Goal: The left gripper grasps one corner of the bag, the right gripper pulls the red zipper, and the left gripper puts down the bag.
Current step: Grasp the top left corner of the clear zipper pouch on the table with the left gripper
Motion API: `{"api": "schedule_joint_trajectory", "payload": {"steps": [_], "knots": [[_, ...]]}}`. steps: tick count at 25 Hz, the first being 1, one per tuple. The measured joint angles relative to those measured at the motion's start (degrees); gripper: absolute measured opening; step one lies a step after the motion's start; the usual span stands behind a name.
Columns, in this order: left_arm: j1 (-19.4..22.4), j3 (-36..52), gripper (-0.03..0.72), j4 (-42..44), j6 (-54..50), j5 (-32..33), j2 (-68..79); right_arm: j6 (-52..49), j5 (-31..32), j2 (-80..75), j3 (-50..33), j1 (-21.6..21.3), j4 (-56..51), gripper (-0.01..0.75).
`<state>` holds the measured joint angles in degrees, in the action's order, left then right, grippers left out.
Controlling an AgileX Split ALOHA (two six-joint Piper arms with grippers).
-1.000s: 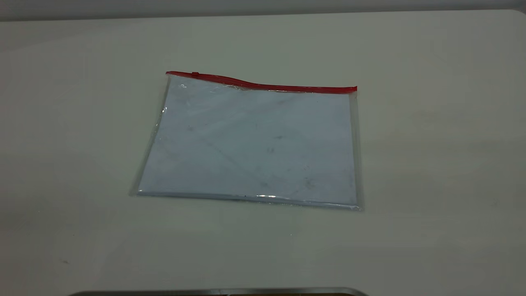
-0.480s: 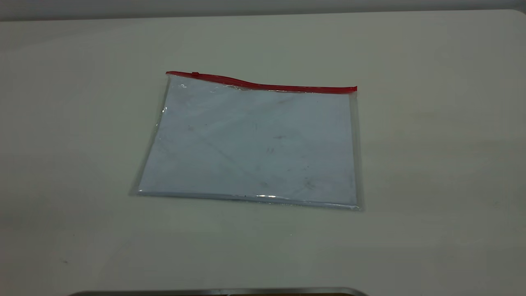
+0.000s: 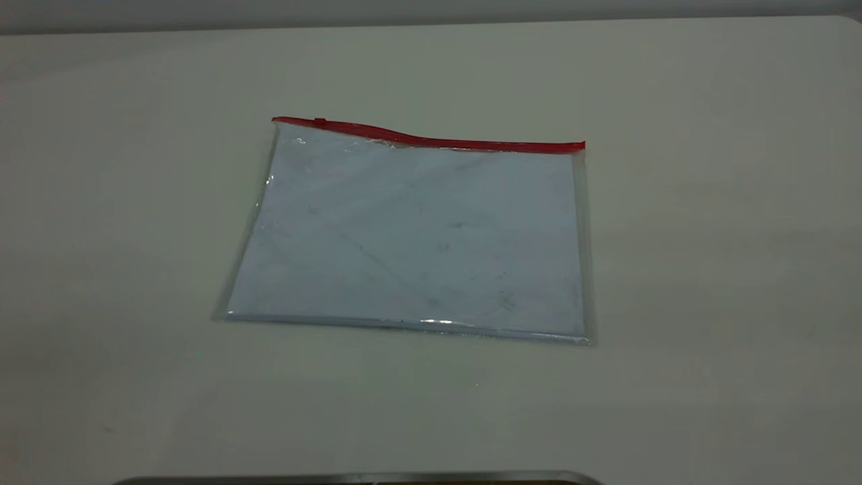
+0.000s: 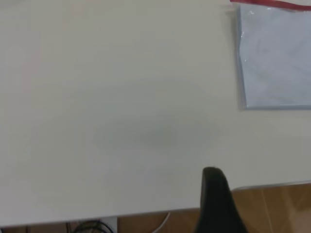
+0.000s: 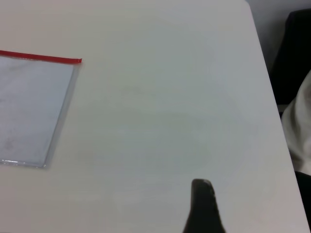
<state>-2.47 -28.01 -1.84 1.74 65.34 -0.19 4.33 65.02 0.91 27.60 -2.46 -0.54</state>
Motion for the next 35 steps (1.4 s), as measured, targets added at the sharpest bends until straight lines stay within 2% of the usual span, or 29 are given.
{"api": "schedule_joint_trajectory", "payload": {"steps": [4, 8, 17, 20, 22, 29, 35], "knots": [[0.0, -3.4, 0.536, 0.2, -1.3, -0.9, 8.4, -0.5, 0.0, 0.0, 0.0, 0.0, -0.5, 0.585], [0.0, -9.2, 0.536, 0.0, -2.3, -4.9, 21.9, -1.6, -2.4, -1.3, 1.8, 0.0, -1.4, 0.585], [0.0, -22.1, 0.536, -3.5, -5.2, -19.4, 53.0, -2.4, -16.2, -27.8, 13.5, 0.0, -3.8, 0.585], [0.0, -26.0, 0.536, -7.1, -3.1, -24.2, 63.1, -4.3, -22.8, -38.2, 17.5, 0.0, -5.1, 0.585], [0.0, -28.9, 0.536, -9.4, -0.3, -26.6, 69.3, -4.8, -24.8, -44.4, 19.8, 0.0, -5.4, 0.585], [0.0, -39.0, 0.536, -15.3, 9.3, -28.4, 90.5, 0.3, -31.7, -65.2, 23.3, 0.0, -5.7, 0.585], [0.0, -45.0, 0.536, -15.7, 10.8, -28.1, 105.0, 6.6, -35.8, -81.4, 27.8, 0.0, -7.7, 0.585]]}}
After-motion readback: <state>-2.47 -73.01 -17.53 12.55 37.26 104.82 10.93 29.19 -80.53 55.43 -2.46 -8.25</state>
